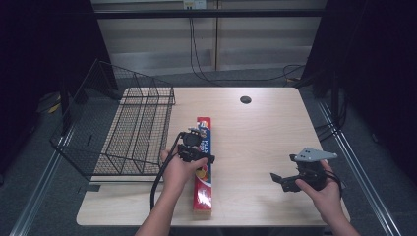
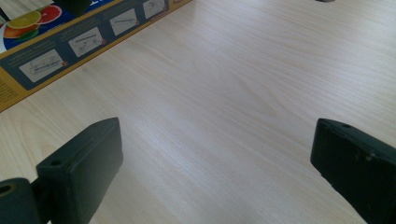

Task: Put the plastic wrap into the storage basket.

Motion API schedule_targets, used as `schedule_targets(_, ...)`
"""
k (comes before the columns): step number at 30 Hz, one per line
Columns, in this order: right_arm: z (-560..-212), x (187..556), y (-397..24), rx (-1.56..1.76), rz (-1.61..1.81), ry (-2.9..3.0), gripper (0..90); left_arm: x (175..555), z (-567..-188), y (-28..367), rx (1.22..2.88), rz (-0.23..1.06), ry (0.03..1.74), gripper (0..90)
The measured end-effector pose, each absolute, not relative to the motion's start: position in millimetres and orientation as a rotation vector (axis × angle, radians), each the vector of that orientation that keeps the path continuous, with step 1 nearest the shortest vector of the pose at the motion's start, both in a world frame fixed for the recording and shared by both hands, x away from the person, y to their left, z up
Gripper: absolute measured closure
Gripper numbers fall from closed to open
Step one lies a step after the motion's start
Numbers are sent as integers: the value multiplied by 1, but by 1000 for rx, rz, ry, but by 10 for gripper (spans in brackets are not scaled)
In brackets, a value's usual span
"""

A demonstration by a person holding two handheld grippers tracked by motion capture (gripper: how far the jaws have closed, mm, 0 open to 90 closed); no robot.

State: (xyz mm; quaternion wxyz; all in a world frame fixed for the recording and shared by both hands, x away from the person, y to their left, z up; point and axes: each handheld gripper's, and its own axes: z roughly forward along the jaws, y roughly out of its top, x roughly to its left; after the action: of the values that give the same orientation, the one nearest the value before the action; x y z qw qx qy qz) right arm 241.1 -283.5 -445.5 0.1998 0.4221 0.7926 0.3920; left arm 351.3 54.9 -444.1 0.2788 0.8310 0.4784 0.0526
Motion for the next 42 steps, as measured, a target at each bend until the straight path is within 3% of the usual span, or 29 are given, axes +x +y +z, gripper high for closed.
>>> schedule_targets(11,-443,241,-285,1177,1109,2205,22,350,-448,49,2230,100,1412,279)
schedule_targets(25,-442,240,-285,1187,1107,2183,23,352,-460,41,2255,29,1540,257)
schedule_targets(31,-442,241,-285,1185,1106,2184,23,351,-451,37,2289,38,1602,335)
schedule_targets(34,-442,241,-285,1181,1116,2187,23,355,-444,41,2360,12,1560,428)
schedule_targets(42,-440,241,-287,1177,1125,2175,23,365,-427,49,2411,-93,1532,441)
